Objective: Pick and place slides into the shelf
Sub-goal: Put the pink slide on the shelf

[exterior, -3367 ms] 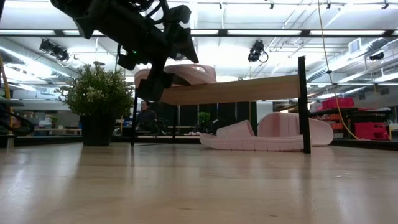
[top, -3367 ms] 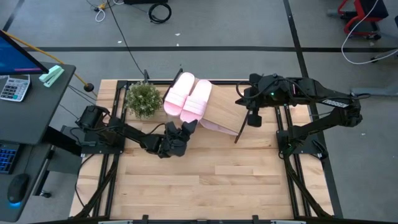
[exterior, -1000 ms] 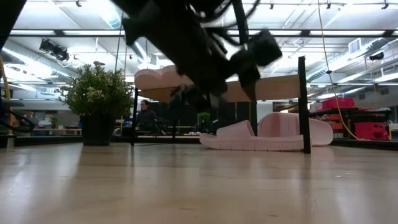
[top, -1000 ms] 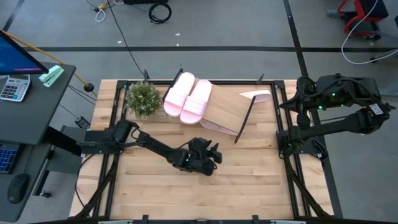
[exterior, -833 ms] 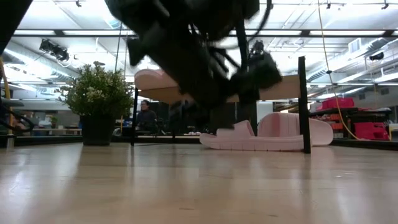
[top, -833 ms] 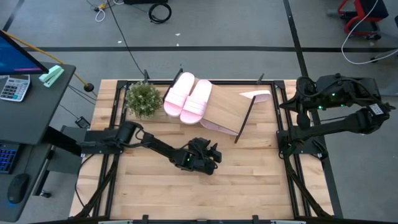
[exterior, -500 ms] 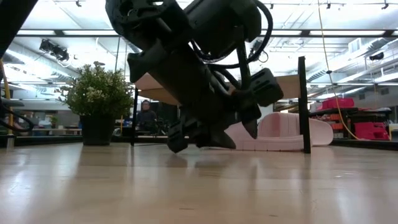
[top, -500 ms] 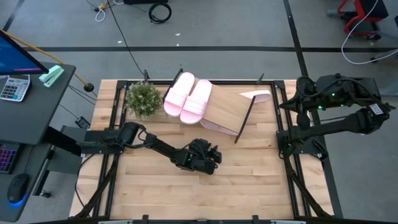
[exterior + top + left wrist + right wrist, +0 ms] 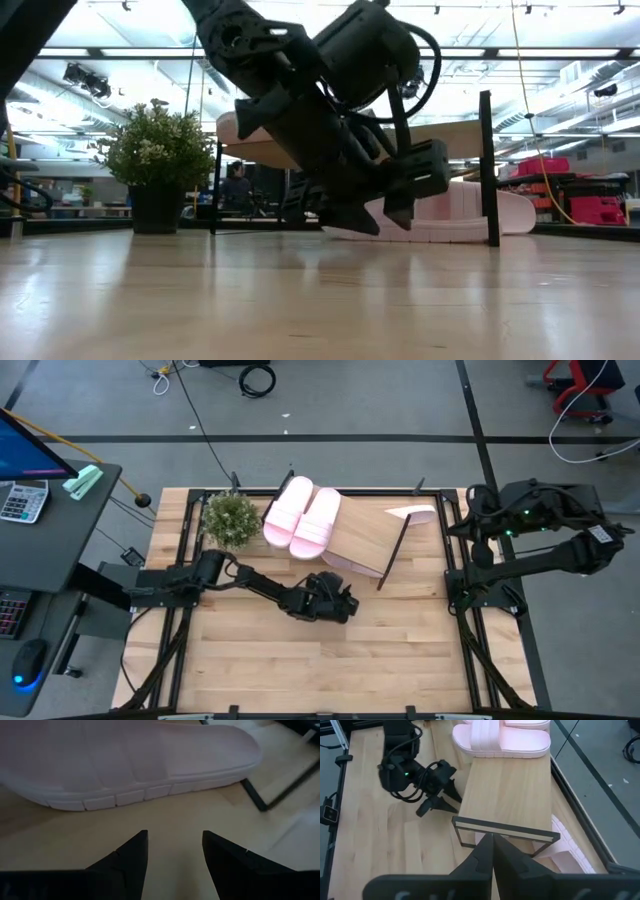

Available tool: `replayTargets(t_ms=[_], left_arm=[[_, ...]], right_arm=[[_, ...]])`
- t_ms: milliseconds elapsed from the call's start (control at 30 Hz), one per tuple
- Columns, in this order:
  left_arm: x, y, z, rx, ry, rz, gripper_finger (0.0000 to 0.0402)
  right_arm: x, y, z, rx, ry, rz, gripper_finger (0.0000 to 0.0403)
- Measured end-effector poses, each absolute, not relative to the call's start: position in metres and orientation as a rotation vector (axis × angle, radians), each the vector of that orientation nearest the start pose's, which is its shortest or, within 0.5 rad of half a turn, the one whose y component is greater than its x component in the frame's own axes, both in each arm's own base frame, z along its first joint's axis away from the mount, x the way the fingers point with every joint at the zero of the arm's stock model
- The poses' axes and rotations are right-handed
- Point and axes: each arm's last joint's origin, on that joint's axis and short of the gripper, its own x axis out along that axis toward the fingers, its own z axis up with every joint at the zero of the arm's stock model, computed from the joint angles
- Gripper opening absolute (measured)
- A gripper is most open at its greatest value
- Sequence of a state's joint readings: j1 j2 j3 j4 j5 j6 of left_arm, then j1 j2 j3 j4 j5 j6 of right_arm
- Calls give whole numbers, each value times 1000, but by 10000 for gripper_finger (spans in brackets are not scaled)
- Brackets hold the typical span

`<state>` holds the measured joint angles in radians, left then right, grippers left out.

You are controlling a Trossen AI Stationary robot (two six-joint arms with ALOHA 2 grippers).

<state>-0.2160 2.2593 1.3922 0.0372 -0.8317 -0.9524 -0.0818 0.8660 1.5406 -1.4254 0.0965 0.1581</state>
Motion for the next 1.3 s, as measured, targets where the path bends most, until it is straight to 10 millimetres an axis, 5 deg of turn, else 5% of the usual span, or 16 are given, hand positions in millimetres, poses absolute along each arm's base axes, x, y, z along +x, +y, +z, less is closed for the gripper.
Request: replayTargets(t_ms=[500,733,867,1300], left_arm=[[446,-81,95,-559,449,745,161],[430,-112,97,-435,161,990,161],[424,-113,74,-449,36,1085,161],[431,-103,65,-275,53,1127,161]], right_arm=[[76,-9,438,143,747,-224,17],[76,-9,437,151,757,-227,16],[75,-9,436,152,779,-229,17],[75,-9,435,155,784,-231,18]])
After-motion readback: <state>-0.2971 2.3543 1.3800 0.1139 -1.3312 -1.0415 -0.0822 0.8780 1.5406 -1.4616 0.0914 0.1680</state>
